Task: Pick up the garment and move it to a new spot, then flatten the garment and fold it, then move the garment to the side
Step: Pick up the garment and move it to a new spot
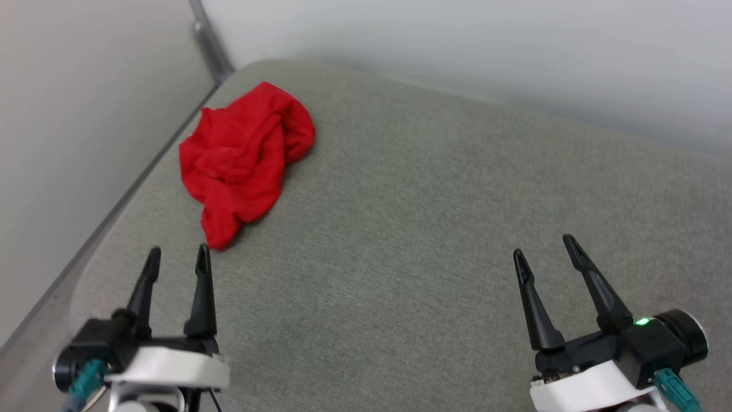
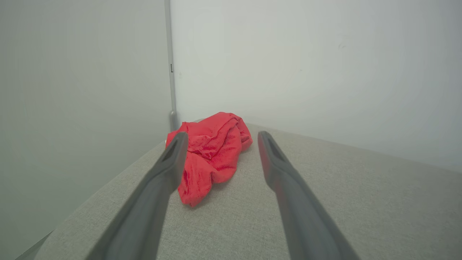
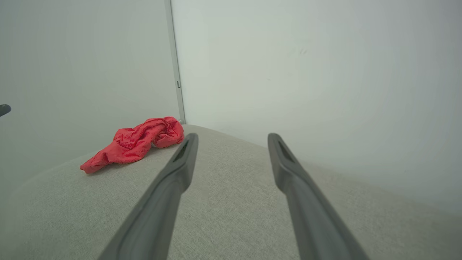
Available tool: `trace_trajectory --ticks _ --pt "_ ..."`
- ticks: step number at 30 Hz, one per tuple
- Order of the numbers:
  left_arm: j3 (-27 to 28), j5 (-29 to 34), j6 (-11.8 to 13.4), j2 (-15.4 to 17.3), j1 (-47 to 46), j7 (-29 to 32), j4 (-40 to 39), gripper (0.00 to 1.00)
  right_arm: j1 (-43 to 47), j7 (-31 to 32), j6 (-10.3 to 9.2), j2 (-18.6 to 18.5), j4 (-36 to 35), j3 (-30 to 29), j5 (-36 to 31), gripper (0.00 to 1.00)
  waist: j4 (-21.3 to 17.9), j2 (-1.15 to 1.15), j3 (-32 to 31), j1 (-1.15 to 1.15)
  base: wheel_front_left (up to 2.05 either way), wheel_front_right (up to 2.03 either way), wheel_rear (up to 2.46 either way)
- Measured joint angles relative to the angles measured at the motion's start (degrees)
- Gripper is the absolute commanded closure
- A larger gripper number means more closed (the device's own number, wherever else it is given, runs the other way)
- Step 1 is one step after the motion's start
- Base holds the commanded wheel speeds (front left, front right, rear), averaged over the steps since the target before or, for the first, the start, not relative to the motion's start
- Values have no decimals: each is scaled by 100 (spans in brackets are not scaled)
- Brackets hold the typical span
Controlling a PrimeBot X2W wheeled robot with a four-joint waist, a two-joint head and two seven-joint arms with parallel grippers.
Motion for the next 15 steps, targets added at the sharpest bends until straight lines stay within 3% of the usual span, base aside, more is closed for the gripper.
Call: trace_trajectory --ticks 4,8,15 --pt "30 -142 -64 392 -689 0 482 0 -166 0 0 3 -125 12 -205 0 -161 0 397 0 0 0 0" --pt "-272 -743 -82 1202 -1557 70 1294 0 -329 0 1 4 -245 26 -408 0 -342 0 822 0 0 0 0" --pt "-1144 -2168 -83 2746 -3014 1545 1948 0 -527 0 1 4 -425 46 -651 0 -684 0 1537 1 0 0 0"
